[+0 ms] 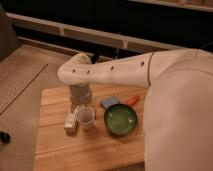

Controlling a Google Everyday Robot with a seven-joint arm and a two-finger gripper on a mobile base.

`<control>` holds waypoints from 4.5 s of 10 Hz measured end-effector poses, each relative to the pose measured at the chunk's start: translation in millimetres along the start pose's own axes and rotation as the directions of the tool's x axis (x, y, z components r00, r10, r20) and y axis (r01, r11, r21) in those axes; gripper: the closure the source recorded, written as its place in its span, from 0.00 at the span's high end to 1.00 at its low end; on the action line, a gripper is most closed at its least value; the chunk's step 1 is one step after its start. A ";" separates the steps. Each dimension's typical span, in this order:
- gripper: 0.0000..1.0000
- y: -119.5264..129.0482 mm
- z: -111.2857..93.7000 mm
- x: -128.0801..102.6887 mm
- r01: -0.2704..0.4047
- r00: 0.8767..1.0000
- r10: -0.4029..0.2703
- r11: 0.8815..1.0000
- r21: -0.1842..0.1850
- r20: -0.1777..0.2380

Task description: Place the ceramic cup in the ceramic bowl

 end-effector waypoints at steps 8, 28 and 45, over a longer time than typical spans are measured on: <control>0.65 0.9 -5.4 -9.0 0.035 0.999 -0.035 0.999 0.013 0.036; 0.65 -63.4 -6.3 -15.3 0.044 0.996 -0.057 0.984 0.171 0.068; 0.26 -52.1 85.0 -14.1 -0.009 0.995 0.013 0.999 0.046 -0.097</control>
